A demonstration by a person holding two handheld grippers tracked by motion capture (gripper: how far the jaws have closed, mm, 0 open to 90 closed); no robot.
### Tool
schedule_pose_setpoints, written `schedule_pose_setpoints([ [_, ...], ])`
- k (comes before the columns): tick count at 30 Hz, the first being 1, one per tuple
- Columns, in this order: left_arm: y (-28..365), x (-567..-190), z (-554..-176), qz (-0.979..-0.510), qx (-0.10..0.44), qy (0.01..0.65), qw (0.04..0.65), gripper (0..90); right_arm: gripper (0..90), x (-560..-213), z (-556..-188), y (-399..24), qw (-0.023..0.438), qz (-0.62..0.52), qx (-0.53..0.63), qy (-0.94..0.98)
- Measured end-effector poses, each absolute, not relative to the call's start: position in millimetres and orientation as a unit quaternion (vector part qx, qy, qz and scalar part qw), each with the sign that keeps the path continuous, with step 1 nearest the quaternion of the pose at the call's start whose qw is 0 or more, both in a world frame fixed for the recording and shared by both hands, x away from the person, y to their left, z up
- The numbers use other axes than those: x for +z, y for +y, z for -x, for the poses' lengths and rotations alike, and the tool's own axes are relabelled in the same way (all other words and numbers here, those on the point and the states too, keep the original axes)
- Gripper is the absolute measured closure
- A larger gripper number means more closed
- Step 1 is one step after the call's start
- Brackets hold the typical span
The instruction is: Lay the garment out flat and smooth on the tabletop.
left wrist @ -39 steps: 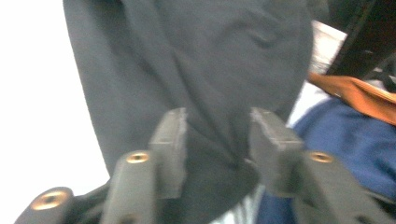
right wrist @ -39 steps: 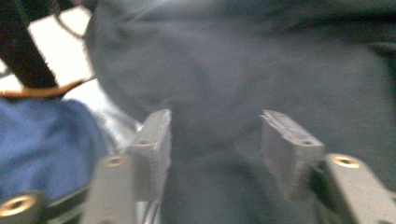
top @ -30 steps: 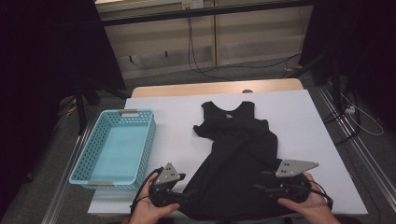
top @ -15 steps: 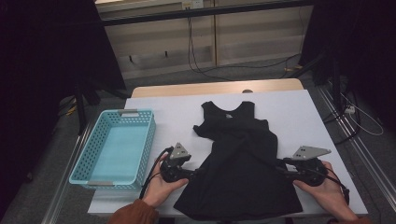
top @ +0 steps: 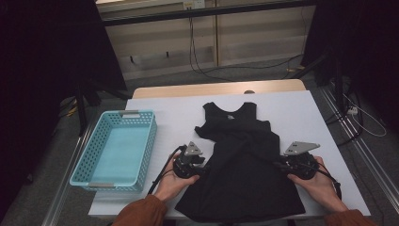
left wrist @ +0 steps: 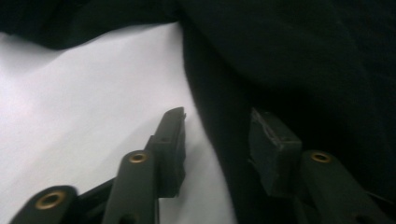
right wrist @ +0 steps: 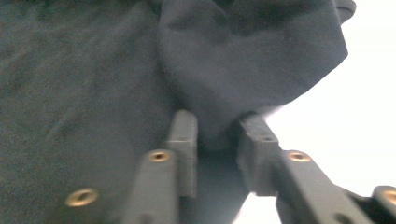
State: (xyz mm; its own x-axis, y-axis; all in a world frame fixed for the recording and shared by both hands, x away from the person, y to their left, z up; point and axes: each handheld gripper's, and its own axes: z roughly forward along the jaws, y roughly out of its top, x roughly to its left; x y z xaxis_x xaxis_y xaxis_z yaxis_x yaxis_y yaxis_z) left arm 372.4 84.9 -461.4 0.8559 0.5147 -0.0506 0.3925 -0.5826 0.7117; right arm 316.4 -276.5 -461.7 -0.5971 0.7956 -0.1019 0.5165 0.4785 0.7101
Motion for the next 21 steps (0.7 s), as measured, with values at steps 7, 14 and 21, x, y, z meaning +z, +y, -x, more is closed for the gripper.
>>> schedule_pose_setpoints([
  [7, 88.1, -457.0, -368.2, -0.892, 0.083, 0.262, 0.359, 89.5, 83.7, -460.4, -314.6, -284.3, 0.202, -0.413, 0.347, 0.817],
  [14, 116.5, -454.8, -365.3, -0.884, 0.098, 0.298, 0.347, 89.7, 84.1, -459.7, -313.9, -293.0, 0.204, -0.425, 0.348, 0.811],
  [21, 140.6, -452.6, -359.7, -0.877, 0.093, 0.321, 0.344, 89.7, 87.0, -457.8, -312.0, -297.9, 0.2, -0.431, 0.344, 0.81],
])
